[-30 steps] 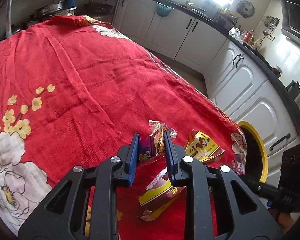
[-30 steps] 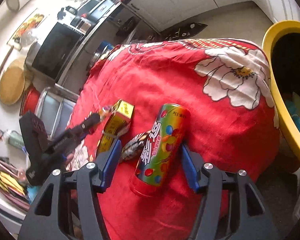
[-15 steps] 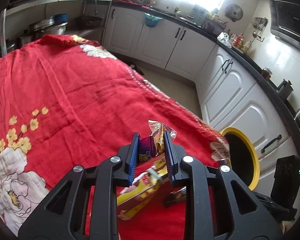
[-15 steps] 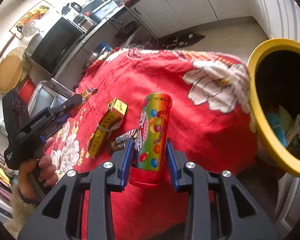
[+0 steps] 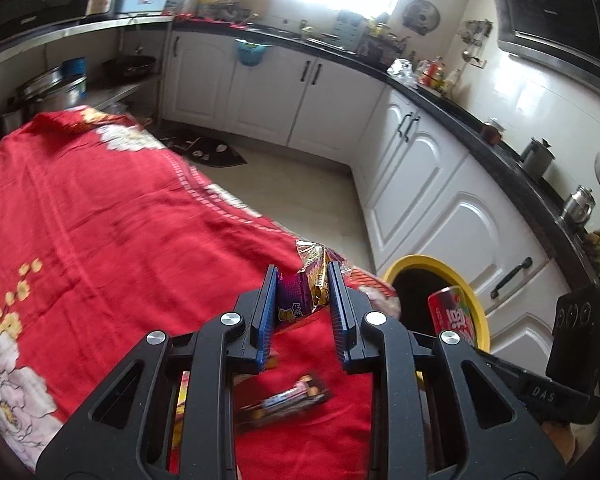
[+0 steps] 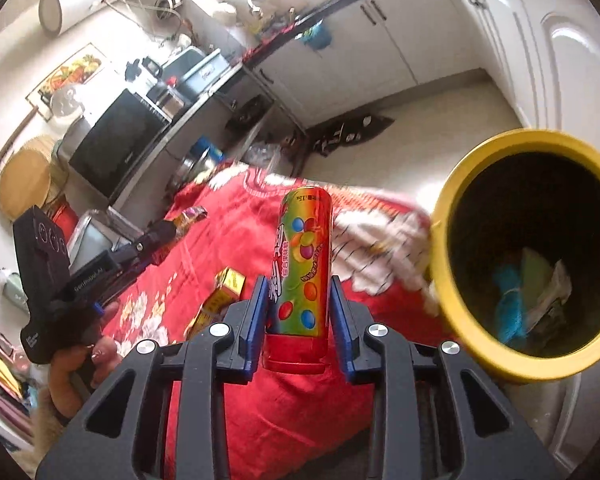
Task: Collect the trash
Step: 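Carry the candy tube and purple wrapper in both tools over the yellow bin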
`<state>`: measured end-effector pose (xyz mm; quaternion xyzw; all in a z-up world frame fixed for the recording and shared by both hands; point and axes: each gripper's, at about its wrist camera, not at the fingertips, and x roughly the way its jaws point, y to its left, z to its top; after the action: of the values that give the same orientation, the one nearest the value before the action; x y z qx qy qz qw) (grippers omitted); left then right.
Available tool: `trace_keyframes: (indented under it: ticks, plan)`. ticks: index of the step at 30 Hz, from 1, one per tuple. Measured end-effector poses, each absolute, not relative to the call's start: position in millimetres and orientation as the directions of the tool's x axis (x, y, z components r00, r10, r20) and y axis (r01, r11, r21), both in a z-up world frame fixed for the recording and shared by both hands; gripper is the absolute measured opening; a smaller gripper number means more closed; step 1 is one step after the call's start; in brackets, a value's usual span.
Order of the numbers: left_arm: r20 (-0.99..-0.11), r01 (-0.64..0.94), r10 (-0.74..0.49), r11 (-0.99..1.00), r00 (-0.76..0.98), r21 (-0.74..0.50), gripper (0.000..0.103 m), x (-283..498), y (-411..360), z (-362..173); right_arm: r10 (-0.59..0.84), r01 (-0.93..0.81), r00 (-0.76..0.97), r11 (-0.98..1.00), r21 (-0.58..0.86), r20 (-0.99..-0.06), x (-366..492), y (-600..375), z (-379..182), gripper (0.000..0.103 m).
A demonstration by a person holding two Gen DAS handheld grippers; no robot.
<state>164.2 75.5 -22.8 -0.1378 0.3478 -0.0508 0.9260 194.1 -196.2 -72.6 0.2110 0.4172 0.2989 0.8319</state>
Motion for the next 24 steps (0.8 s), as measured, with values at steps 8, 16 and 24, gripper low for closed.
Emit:
trace_keyframes:
  ticks: [8,16,24]
  plan:
    - [-0.615,0.086,-0.255,0.953,0.746,-0.291,0.018,181,32,-15,0.604,-0.298,0.576,0.783,0.546,-0.551,195,-235,-51,0.029]
    - [-0.604,0.162,-0.310,0.944,0.734,-0.287,0.018,195,-11,-10,0.529,-0.250,0.658,0.825,0.507,-0.536,194,-271,-41,0.029]
    - [-0.605,0.215,-0.348,0.935,0.717,-0.283,0.018,203,-42,-10,0.459,-0.197,0.706,0.859,0.472,-0.540,194,-298,-43,0.029]
